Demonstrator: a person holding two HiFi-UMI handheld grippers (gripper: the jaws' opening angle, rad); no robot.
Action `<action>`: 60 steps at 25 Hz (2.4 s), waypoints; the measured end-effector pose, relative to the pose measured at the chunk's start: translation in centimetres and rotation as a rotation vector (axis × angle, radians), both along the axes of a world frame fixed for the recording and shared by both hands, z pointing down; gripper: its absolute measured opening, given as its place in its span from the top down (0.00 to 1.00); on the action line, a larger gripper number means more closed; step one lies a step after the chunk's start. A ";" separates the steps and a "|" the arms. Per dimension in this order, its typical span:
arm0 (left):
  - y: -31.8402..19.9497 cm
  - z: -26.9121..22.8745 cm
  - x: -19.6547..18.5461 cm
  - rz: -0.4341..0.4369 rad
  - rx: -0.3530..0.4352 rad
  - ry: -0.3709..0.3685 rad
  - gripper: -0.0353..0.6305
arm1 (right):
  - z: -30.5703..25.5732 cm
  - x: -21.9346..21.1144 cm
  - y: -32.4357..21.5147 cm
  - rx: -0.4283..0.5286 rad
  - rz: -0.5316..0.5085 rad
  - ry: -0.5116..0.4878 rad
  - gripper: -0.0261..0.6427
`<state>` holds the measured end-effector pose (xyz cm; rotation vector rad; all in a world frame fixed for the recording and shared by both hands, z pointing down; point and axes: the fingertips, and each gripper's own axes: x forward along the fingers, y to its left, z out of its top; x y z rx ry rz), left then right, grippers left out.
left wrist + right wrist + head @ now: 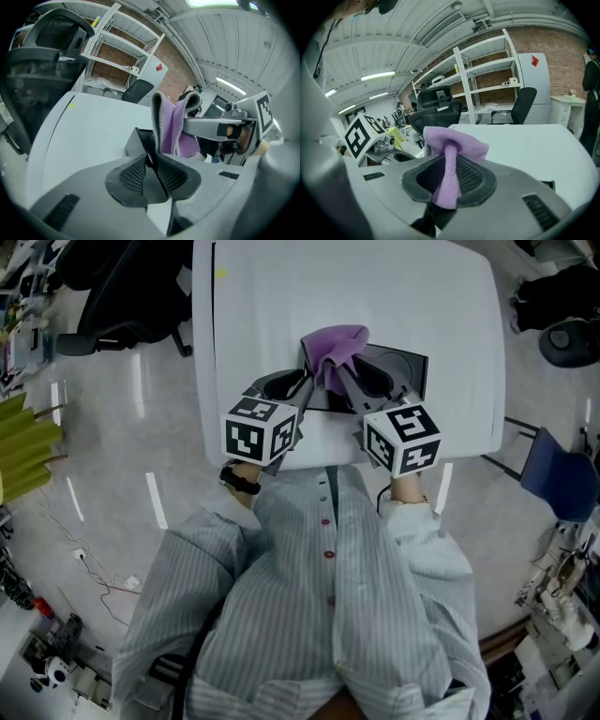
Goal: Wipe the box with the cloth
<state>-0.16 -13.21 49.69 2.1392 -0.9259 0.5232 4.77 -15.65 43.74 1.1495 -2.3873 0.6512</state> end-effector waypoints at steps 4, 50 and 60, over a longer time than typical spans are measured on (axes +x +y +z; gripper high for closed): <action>0.1 0.0 0.1 -0.001 0.000 0.003 0.84 | 0.9 -0.8 -0.9 0.009 -0.037 0.076 0.86; 0.5 -0.1 0.0 -0.021 0.007 -0.026 0.84 | 5.4 6.1 -1.0 -0.203 -0.024 0.370 0.87; 0.6 -0.2 0.2 -0.019 0.008 -0.035 0.84 | 5.5 13.3 -0.5 -0.238 0.127 0.405 0.87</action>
